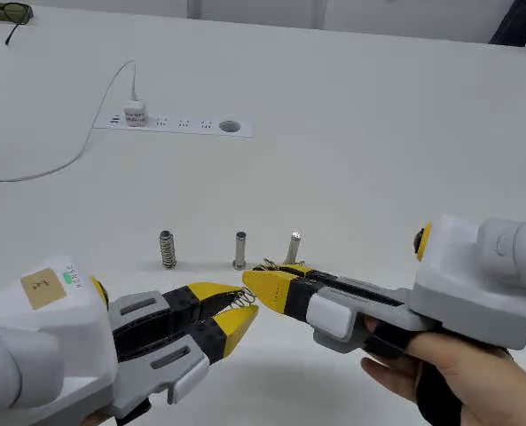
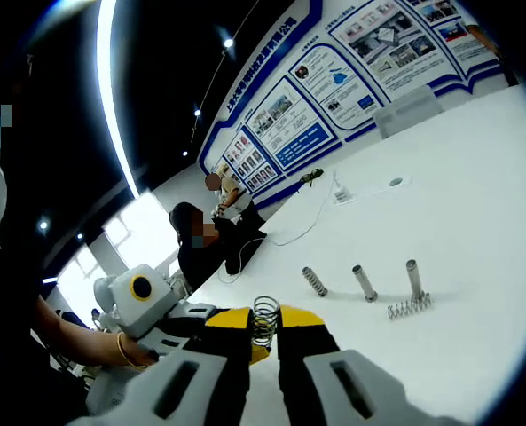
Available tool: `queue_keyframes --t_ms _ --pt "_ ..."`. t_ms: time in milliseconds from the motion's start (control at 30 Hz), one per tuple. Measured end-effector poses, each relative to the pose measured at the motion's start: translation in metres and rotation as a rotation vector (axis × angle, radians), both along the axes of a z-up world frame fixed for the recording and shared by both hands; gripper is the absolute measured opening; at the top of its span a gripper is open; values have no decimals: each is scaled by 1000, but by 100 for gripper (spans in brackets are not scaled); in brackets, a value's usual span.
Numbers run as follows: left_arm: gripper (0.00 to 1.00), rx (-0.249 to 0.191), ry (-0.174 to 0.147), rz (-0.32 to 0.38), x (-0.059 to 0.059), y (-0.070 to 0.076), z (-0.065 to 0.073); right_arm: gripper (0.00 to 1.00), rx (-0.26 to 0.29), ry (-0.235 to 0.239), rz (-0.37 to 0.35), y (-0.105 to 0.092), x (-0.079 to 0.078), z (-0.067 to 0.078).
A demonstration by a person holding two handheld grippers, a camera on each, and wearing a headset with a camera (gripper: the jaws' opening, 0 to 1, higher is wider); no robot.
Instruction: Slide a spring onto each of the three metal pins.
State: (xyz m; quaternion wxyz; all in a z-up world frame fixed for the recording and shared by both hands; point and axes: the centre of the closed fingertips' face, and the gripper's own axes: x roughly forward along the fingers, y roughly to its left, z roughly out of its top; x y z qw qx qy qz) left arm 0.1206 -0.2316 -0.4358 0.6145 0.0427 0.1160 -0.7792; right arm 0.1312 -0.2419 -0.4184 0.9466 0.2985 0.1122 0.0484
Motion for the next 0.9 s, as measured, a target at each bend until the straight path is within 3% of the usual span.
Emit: queue_keyframes --t_ms 167,500,900 --pt "12 28 -7 2 1 1 -6 11 -39 10 5 0 2 -2" --pt "18 76 -43 19 8 4 -19 11 -83 -13 -21 -15 6 4" --pt "29 105 -52 34 9 6 -28 11 -265 -5 -12 -33 19 6"
